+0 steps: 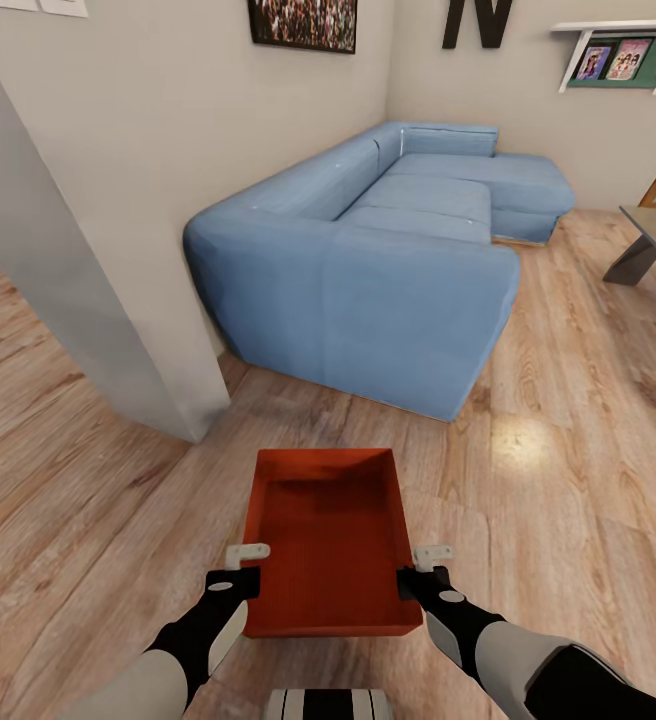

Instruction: Move the two storage containers from the living room to the garage. In the garage, place one container on the floor and stack the other container on top of it (either order is fine).

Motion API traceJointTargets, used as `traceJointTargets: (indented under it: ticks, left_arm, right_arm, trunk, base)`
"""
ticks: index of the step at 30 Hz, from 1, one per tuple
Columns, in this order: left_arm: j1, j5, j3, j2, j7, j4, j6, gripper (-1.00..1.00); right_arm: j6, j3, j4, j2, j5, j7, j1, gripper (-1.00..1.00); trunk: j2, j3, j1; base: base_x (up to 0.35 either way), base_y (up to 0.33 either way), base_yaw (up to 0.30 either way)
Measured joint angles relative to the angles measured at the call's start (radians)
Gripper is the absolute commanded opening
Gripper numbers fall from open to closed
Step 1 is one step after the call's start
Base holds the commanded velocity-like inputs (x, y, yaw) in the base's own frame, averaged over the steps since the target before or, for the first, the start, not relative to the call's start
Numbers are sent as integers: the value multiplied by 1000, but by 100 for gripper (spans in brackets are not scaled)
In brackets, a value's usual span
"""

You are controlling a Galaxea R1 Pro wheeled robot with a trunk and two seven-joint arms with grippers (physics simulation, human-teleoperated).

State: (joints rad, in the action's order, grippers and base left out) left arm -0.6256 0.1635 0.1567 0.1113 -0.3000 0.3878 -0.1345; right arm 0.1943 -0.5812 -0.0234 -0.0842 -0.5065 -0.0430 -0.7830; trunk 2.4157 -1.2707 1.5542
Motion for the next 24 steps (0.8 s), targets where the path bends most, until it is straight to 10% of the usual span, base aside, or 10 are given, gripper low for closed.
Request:
traceJointTargets:
  ticks: [24]
  left_arm:
    - [0,-8,-9,4,0,3,-3,-100]
  right_arm:
    - [0,6,1,0,2,-4,0,-100]
  trunk:
    - [-84,38,-46]
  base:
    - [0,0,0]
